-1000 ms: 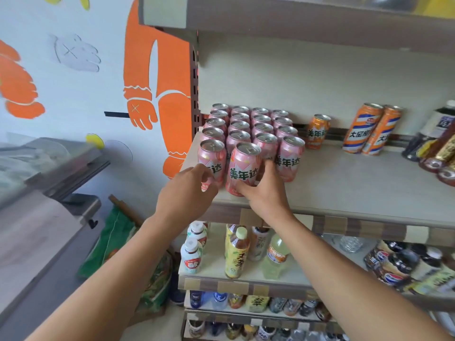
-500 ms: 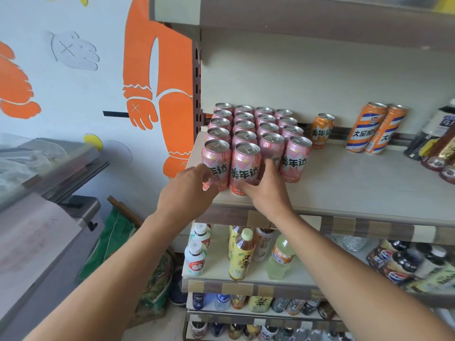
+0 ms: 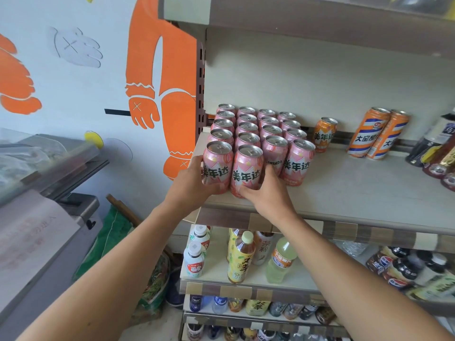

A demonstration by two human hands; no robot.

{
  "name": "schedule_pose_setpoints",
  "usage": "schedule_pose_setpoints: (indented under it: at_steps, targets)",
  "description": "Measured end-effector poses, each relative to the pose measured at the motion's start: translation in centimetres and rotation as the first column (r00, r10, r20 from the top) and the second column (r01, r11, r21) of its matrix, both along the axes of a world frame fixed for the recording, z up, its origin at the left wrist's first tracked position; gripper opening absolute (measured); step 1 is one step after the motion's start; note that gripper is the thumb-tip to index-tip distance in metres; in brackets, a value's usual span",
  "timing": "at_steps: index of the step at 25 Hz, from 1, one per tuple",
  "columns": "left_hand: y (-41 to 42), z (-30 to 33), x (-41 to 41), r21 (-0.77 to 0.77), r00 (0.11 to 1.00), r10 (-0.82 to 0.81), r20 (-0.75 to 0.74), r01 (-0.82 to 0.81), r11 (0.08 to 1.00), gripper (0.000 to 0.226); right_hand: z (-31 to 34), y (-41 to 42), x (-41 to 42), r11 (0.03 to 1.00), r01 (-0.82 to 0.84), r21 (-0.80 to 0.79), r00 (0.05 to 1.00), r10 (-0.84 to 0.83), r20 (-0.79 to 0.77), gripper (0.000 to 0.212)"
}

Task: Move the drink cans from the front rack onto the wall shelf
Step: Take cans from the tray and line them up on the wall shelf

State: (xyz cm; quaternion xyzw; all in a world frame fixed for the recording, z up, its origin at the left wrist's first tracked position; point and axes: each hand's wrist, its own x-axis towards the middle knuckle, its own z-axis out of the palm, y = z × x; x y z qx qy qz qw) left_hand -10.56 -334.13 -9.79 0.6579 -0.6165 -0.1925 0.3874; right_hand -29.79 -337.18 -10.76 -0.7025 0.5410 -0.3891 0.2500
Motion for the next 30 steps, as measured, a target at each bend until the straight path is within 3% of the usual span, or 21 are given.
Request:
schedule_pose_setpoints:
  at_steps: [8, 23, 30]
  targets:
    - [-0.9, -0.5, 0.8, -0.021, 0.996, 0.022, 0.085, -0.020, 1.000, 0.067, 0.4, -0.1, 0.4, 1.000, -0.021, -0.019, 1.000, 0.021, -0.017, 0.048]
    - [-0.9, -0.5, 1.1, -0.004, 0.994, -0.012, 0.106, 0.012, 1.000, 0.076, -0.8, 0.6, 1.5, 0.977, 0.152, -0.152, 0.987, -0.158, -0.027, 0.052]
    - [-0.8, -0.6, 1.0, -0.015, 0.992, -0.010, 0.125, 0.012, 1.000, 0.077, -0.4, 0.4, 0.8, 0.994, 0.096, -0.057, 0.994, -0.099, -0.039, 0.047]
